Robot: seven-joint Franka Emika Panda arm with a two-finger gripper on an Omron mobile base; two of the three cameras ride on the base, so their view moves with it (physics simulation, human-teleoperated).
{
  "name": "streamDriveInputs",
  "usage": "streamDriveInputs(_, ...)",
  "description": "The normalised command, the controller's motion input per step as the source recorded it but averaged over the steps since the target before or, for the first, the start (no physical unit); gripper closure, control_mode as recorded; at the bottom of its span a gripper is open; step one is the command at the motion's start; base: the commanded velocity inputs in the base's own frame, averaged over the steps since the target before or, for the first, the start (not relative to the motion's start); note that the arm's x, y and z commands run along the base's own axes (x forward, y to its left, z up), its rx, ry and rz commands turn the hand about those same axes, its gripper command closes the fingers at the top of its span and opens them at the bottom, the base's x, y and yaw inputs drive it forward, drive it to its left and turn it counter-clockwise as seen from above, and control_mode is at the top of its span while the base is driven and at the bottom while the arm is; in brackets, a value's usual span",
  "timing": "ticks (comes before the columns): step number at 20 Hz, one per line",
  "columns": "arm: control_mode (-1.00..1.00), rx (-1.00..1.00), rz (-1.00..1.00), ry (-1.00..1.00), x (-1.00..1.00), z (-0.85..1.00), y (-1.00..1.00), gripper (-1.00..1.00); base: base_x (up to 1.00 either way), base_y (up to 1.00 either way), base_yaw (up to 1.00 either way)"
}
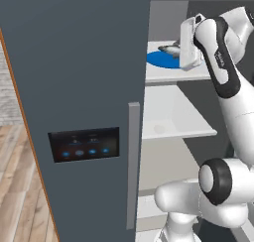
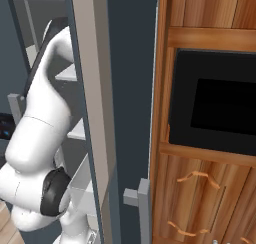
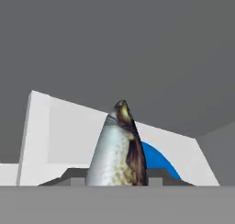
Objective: Retrieve the fish from the fridge and place it on the saucepan with marinade on the stove.
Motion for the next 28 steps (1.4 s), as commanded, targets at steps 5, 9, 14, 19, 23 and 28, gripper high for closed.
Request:
streamDriveInputs(5, -1.00, 0.00, -0.01, -0.25, -1.00, 0.17, 0.00, 1.00, 0.00, 0.00, 0.00)
streamDriveInputs(9, -1.00, 0.00, 0.00, -0.24, -1.00, -0.06, 0.00, 1.00, 0.00, 0.00, 0.00)
streamDriveInputs(14, -1.00, 0.00, -0.01, -0.19, -1.00, -0.01, 0.00, 1.00, 0.00, 0.00, 0.00)
streamDriveInputs(19, -1.00, 0.00, -0.01, -0.15, -0.88, -0.01, 0.00, 1.00, 0.00, 0.00, 0.00)
streamDriveInputs(23, -1.00, 0.00, 0.00, -0.01, -0.07, 0.00, 0.00, 1.00, 0.00, 0.00, 0.00)
streamDriveInputs(28, -1.00, 0.00, 0.00, -0.01, 0.00, 0.00, 0.00, 1.00, 0.00, 0.00, 0.00)
